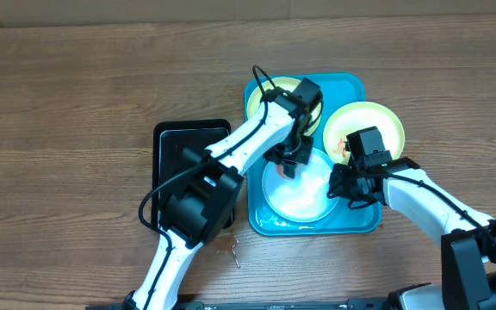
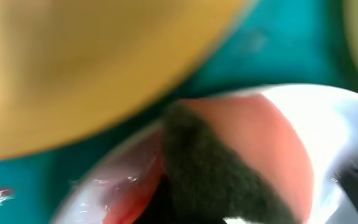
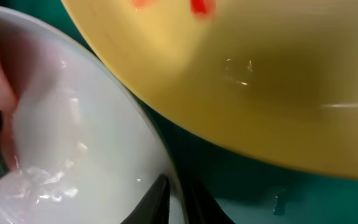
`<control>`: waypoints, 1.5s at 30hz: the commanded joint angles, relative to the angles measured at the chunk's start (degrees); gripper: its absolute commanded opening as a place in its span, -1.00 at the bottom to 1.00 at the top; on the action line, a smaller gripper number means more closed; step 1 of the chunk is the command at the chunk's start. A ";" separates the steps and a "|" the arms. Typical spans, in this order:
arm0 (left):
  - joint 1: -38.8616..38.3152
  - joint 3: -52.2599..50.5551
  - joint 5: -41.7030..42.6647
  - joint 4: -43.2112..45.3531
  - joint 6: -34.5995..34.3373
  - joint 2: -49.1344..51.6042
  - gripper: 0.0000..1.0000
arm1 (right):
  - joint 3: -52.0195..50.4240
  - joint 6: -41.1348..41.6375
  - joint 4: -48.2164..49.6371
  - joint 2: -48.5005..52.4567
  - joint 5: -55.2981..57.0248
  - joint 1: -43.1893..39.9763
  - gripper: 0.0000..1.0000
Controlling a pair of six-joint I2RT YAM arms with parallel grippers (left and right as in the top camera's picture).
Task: Clean dirty plates on tray and stack at the side
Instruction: 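Scrub the white plate with the sponge in the left gripper, then return sponge to black tray and release it with left gripper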
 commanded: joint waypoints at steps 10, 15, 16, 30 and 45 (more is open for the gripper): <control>-2.60 -2.14 22.34 -1.33 4.59 1.33 -0.92 | -0.90 0.11 -0.24 0.17 0.96 -0.33 -0.78; -2.60 -2.14 19.50 -8.68 4.55 1.33 -0.91 | -0.90 0.11 -0.46 0.20 0.96 -0.33 -0.83; -2.60 -2.14 18.08 -10.10 4.55 1.33 -0.92 | -0.90 0.13 -0.63 0.20 0.96 -0.33 -0.83; 0.24 -1.95 -19.43 -16.72 -6.45 0.74 -0.91 | -0.90 0.09 -1.29 0.20 0.98 -0.33 -0.87; 4.59 -1.95 -15.56 -14.71 -6.73 -13.22 -0.92 | -0.90 0.11 -1.53 0.20 0.98 -0.33 -0.88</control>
